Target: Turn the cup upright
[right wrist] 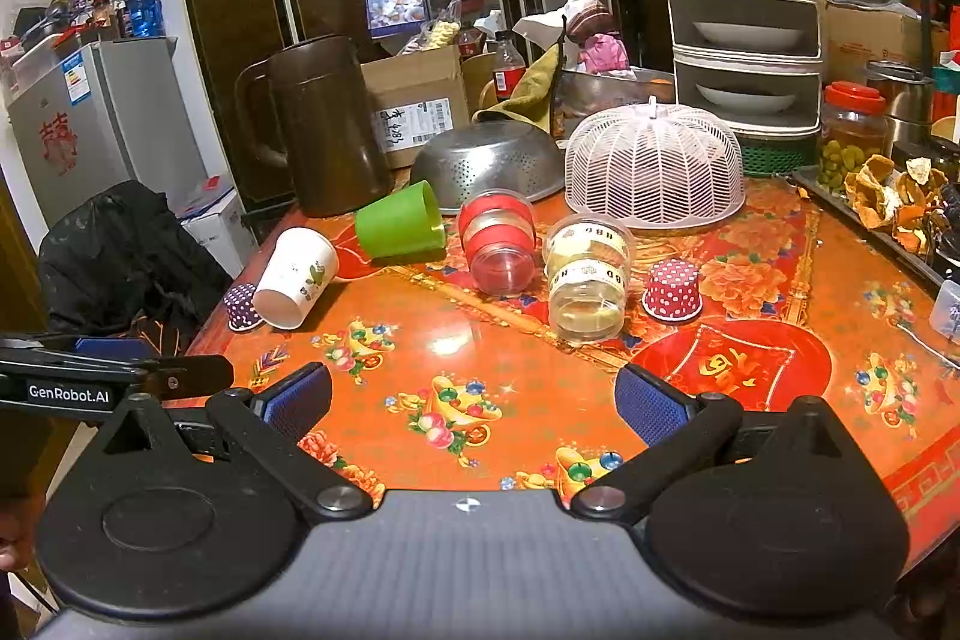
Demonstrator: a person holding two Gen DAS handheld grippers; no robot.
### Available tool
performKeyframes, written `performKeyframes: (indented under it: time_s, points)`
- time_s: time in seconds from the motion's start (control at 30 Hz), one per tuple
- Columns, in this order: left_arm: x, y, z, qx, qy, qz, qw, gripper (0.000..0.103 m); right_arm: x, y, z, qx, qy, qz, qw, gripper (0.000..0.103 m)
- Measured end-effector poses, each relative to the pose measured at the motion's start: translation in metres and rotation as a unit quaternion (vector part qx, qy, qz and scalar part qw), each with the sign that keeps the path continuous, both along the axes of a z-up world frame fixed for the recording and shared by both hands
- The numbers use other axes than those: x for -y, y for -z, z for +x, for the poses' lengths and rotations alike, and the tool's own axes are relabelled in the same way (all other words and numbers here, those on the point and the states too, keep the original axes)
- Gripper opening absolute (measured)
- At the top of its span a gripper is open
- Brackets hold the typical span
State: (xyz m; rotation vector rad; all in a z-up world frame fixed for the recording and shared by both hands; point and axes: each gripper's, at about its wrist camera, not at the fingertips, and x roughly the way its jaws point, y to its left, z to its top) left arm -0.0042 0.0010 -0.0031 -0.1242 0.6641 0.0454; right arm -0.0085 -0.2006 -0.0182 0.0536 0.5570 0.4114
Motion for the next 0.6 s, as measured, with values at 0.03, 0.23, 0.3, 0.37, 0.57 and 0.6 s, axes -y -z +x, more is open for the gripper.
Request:
performKeyframes:
  time_s: [0.03,0.23,0.3,0.37,0.57,0.6]
  points:
    - [0.0017,0.0003,-0.0001,0.000,0.000,0.001,1.0000,0.103,0.0006,-0.0001,0.0000,0.000,0.000,0.000,1.000,0.102]
    - [0.0044,0.0016,0.0010,-0.002,0.001,0.001,1.0000,0.103,0.0029,0.0012,-0.0001,-0.003,0.001,0.002,1.000,0.102]
    - [0.0045,0.0018,0.0018,-0.003,0.002,0.001,1.0000,0.103,0.0031,0.0016,0.0003,-0.003,0.001,0.002,1.000,0.102]
    - [0.0053,0.0020,0.0030,-0.005,0.002,0.001,1.0000,0.103,0.0037,0.0023,0.0006,-0.004,0.001,0.002,1.000,0.102]
    - [0.0097,0.0021,0.0060,-0.010,0.004,0.001,0.9999,0.103,0.0084,0.0048,0.0018,-0.006,0.002,0.006,1.000,0.102]
    - [0.0107,0.0021,0.0065,-0.011,0.004,0.001,0.9999,0.103,0.0093,0.0055,0.0020,-0.007,0.002,0.007,1.000,0.102]
